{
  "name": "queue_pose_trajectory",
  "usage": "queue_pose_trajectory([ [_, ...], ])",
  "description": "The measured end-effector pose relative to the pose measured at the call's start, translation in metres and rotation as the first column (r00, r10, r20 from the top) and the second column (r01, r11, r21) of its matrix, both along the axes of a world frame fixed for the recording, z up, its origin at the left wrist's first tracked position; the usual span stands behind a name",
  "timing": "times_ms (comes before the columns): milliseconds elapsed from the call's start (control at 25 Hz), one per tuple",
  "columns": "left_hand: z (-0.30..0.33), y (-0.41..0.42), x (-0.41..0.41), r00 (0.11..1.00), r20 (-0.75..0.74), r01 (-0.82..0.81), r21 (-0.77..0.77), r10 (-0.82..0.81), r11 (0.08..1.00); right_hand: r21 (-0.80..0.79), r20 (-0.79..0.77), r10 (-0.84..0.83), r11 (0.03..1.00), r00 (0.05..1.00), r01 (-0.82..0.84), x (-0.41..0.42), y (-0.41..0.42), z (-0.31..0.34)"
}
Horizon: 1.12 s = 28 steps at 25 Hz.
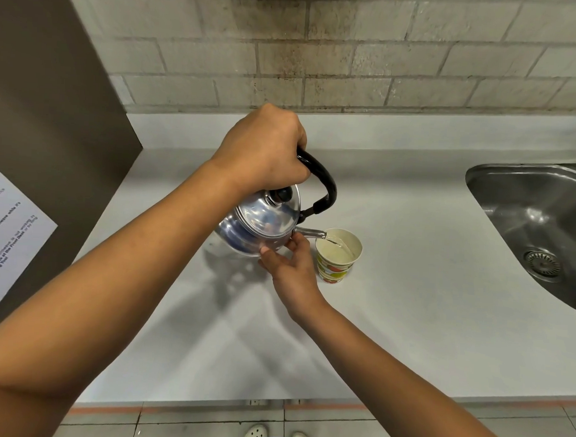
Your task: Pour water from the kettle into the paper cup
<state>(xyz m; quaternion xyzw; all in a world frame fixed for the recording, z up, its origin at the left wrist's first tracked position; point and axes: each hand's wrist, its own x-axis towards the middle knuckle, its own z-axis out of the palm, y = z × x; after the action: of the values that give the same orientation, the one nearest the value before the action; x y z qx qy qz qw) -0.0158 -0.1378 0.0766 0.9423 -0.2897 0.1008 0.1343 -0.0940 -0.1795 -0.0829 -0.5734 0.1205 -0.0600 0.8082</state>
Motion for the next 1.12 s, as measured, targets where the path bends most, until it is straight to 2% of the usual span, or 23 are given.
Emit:
queue_pose_trajectory([
  [1120, 0.0051, -0.004, -0.003, 1.0, 0.011, 0.0, 0.054, -0.001, 0.999, -0.02, -0.023, 0.02, 1.0, 1.0, -0.021, 0.0024, 0.0002, -0.0015],
])
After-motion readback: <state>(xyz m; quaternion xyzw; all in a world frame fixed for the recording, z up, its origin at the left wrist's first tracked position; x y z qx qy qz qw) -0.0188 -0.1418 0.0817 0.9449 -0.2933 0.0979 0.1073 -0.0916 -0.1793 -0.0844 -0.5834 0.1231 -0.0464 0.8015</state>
